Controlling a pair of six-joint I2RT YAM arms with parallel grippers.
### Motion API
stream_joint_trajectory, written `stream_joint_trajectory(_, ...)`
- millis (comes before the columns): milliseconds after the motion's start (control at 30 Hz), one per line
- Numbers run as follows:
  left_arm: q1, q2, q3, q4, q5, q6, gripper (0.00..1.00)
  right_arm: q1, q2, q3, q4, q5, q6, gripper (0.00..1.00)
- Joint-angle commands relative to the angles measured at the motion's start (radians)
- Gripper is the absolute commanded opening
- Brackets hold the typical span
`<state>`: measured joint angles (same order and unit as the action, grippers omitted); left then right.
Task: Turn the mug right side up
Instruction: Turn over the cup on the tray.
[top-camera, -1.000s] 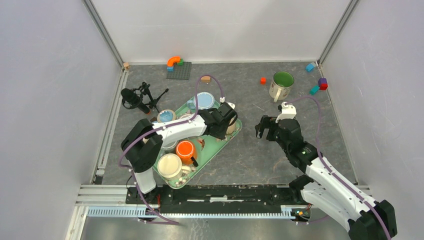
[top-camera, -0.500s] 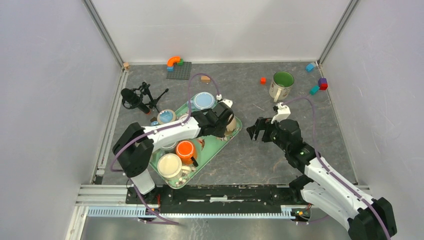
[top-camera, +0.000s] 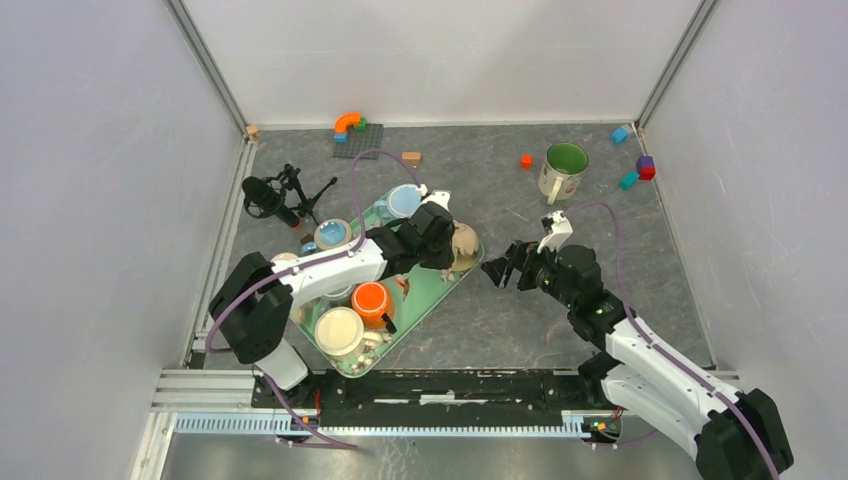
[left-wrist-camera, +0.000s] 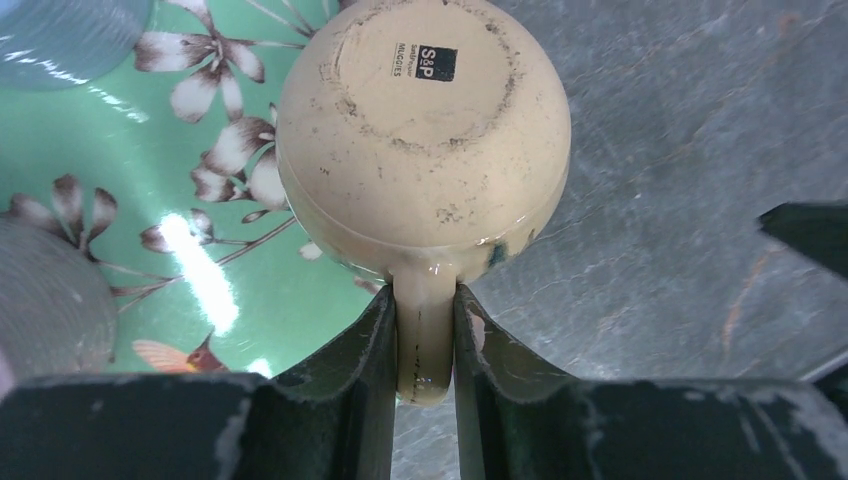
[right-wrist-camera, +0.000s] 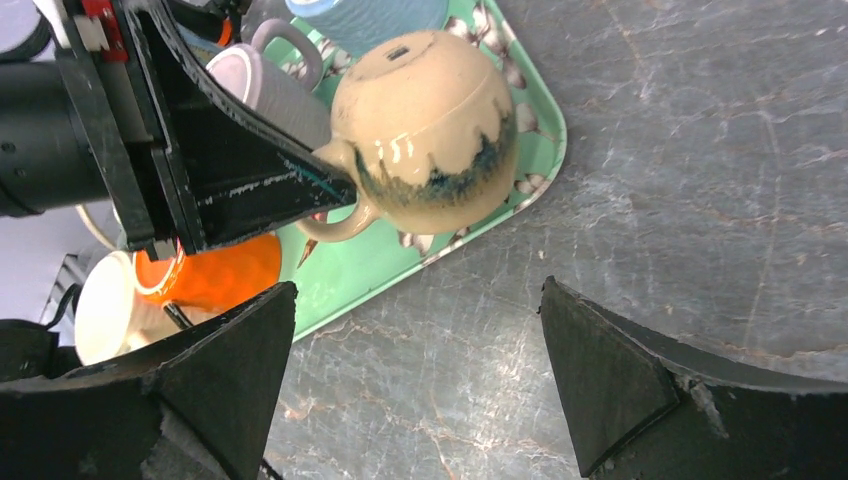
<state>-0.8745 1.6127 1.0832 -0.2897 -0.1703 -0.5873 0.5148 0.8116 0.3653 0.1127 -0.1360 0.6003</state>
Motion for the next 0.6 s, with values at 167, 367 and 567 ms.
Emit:
stream_joint_trajectory(167,0.031,-0.087,-0.049,0.267,0.116,-0.212,0.02,-0.004,0.039,-0.077,0.184,-0.133,0.116,0.96)
stream_joint_trajectory(367,0.078,-0.093,-0.117,0.421,0.238,-0.392,0.02,-0.004,0.082,-0.126,0.297,-0.196,0.224,0.92)
stream_joint_trajectory(567,0.109,-0.075,-0.201,0.591,0.316,-0.581,0.02,-0.005,0.139,-0.176,0.441,-0.242,0.351,0.83)
